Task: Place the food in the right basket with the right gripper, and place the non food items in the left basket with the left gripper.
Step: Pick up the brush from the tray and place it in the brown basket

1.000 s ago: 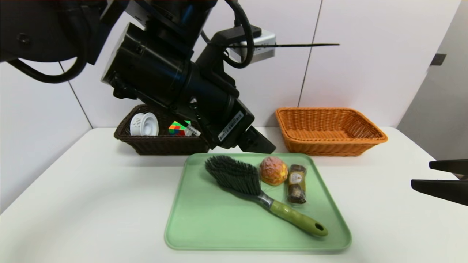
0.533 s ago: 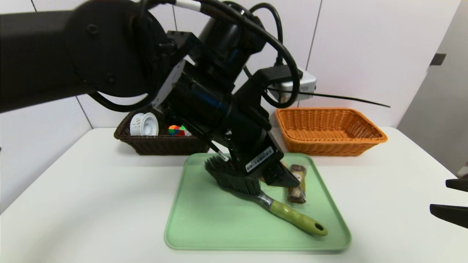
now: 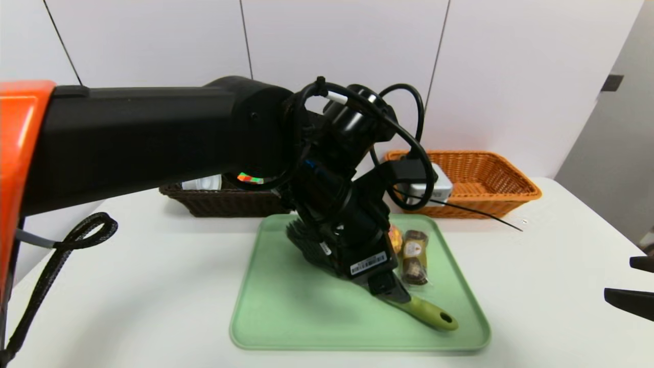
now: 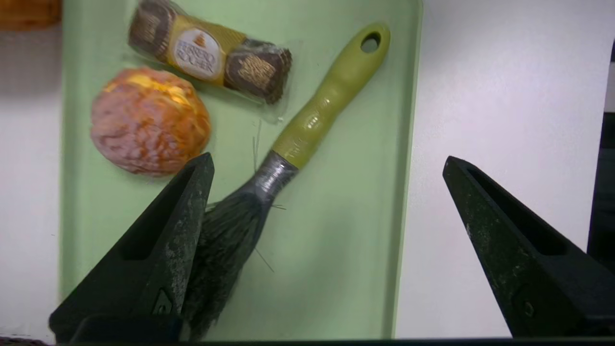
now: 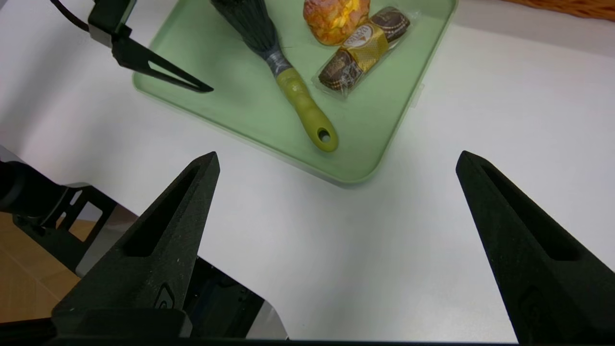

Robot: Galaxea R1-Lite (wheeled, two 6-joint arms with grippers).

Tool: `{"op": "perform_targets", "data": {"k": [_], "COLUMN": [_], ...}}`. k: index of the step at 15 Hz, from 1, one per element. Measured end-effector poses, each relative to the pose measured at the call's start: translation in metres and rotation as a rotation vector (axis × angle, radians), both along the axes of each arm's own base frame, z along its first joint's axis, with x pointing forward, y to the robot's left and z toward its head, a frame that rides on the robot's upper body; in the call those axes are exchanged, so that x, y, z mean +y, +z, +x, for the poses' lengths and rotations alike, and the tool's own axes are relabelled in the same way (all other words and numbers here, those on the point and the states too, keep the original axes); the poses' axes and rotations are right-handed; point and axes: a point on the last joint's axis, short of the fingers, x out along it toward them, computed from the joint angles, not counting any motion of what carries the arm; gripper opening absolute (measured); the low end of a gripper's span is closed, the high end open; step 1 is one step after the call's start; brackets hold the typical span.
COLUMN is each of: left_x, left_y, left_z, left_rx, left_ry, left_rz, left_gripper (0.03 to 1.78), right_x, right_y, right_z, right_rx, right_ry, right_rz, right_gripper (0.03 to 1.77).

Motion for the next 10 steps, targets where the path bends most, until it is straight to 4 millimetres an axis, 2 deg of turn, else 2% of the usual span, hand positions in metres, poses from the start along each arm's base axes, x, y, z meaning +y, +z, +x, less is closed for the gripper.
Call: {"op": "perform_targets", "data": {"k": [4, 10], "left_x": [-0.005, -0.027], "left_y": [-0.017, -0.036], "left_z": [0.005, 0.003], "left_rx": [0.044, 0.010], "left_ry": [0.000, -0.079], "left_rz": [0.053, 0.060], "left_gripper": [1.69, 1.69], "right_x": [0.000, 0.000], "right_y": [-0.004, -0.005], "right_z": [0.000, -0.002], "right_rx": [0.012, 0.023], "right_ry": [0.003, -0.010], "right_rz": [0.000, 0.016], "right_gripper": [1.70, 1.70]}}
